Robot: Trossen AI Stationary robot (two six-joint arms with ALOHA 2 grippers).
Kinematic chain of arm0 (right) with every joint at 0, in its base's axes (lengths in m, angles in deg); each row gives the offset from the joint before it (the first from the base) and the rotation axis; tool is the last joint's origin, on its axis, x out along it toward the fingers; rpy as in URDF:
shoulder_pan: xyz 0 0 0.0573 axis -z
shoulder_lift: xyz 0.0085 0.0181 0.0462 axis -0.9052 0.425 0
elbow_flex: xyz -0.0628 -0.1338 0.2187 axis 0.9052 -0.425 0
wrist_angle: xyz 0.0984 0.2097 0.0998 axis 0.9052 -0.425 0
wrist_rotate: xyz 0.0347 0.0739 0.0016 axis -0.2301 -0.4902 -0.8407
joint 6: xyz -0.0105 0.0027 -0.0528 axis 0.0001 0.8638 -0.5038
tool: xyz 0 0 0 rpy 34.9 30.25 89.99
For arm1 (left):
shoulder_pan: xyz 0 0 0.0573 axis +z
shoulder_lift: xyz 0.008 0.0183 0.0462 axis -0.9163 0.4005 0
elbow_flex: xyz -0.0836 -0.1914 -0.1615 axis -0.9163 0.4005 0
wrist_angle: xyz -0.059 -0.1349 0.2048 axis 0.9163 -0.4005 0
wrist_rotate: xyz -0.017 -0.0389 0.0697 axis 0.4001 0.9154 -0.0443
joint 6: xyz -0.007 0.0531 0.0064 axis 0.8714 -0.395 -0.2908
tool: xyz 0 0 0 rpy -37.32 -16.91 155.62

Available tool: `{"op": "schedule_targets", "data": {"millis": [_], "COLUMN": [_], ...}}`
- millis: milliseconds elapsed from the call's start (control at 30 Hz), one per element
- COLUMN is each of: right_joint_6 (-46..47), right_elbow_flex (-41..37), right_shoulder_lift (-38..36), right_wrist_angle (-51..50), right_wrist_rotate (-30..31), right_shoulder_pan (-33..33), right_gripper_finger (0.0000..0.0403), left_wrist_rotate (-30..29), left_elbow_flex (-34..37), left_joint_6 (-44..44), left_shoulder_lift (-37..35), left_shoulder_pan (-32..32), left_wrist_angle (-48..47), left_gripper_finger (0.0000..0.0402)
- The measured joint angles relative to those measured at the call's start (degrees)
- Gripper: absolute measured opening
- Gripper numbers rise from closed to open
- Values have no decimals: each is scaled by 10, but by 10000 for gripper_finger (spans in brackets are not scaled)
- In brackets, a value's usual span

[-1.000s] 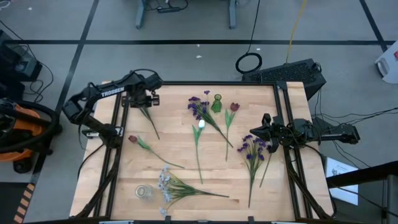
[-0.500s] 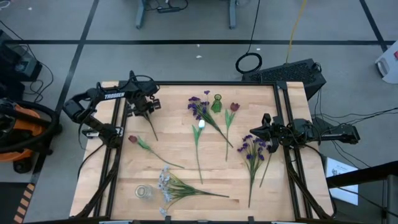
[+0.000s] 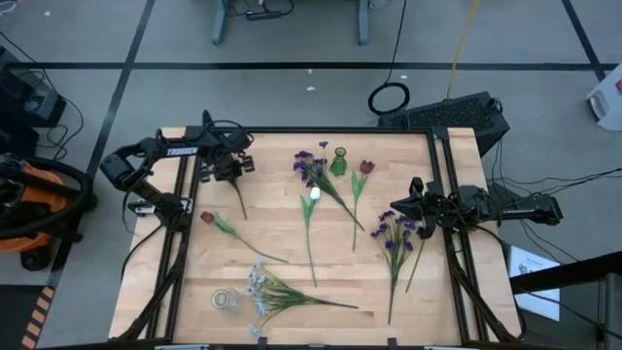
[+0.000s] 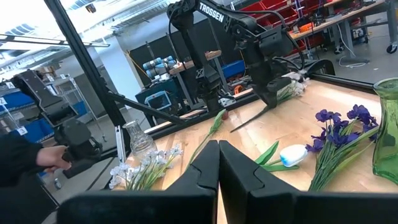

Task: Sort flowers into vase by color
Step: Put the top white flowers into the transparent flower vase

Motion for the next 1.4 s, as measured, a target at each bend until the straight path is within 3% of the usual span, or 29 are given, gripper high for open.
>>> {"op": "schedule_targets", "data": {"millis": [167, 367, 567, 767, 867, 967, 1100, 1400], "right_joint_6": [0, 0, 0, 0, 0, 0, 0, 0], "right_elbow_flex": [0, 0, 0, 0, 0, 0, 0, 0], "right_shoulder_lift": [0, 0, 0, 0, 0, 0, 0, 0], "right_wrist_angle": [0, 0, 0, 0, 0, 0, 0, 0], "right_wrist_rotate": [0, 0, 0, 0, 0, 0, 0, 0], "right_shoulder_pan": [0, 0, 0, 0, 0, 0, 0, 0], "right_gripper_finger": [0, 0, 0, 0, 0, 0, 0, 0], "left_wrist_rotate": [-11, -9, -23, 21, 28, -14, -100, -240], "left_elbow_flex": [1, -12, -17, -17, -17, -17, -18, -19], "left_joint_6": [3, -6, -28, -104, -101, -96, -189, -310], "left_shoulder_lift": [0, -31, -121, -189, -205, -208, -209, -232], "left_shoulder_pan": [-25, -75, -145, -208, -238, -290, -376, -576], "left_wrist_angle": [9, 36, 162, 252, 289, 352, 445, 478], "left_gripper_finger": [14, 18, 18, 18, 17, 11, 6, 5]}}
